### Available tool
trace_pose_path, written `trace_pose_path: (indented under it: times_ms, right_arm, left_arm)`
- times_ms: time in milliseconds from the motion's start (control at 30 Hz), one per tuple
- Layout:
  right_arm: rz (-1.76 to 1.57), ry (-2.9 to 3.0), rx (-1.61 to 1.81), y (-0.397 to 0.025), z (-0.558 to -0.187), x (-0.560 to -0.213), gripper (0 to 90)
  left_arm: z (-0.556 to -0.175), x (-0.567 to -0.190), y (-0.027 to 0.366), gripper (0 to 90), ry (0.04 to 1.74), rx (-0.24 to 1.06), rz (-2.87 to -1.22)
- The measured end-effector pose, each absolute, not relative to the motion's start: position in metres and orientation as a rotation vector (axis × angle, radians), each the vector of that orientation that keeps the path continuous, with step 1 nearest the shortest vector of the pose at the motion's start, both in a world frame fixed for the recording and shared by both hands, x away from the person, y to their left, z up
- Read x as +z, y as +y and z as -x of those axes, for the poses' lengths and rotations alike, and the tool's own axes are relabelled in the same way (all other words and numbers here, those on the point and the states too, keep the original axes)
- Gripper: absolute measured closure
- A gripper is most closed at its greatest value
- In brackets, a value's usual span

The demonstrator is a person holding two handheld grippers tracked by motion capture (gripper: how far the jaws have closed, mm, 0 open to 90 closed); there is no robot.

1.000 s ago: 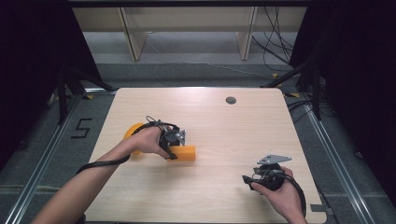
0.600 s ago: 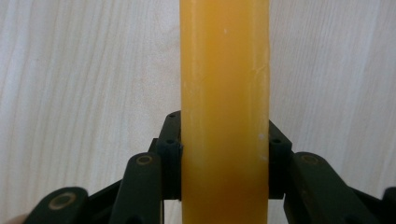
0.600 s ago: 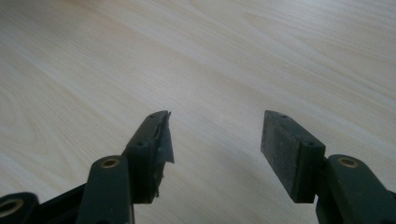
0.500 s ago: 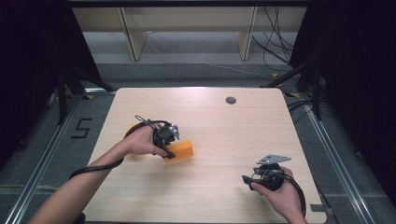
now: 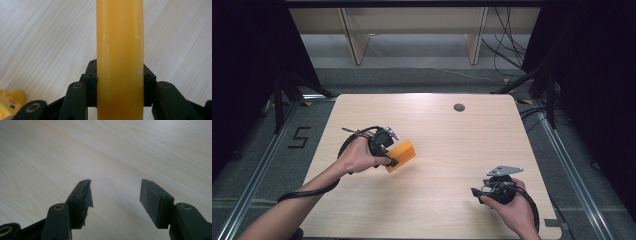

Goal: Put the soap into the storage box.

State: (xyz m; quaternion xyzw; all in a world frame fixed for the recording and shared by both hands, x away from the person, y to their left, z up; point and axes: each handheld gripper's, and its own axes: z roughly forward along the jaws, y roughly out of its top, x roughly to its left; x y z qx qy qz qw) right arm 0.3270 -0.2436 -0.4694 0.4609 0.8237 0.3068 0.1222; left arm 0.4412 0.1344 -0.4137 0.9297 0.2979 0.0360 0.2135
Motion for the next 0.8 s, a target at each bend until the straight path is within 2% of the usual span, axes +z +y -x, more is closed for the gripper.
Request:
trace_pose_path:
  times_ms: [267, 800]
  right_arm:
    - [-1.332, 2.393, 0.939, -0.243, -0.329, -0.471, 42.7]
    - [-1.360, 2.395, 0.930, -0.239, -0.329, -0.469, 42.7]
  left_arm:
    - [-0.436, -0.410, 0.151, 60.6, 0.891, 0.125, -2.570]
    - [-0.431, -0.392, 0.199, 60.5, 1.199, 0.151, -2.383]
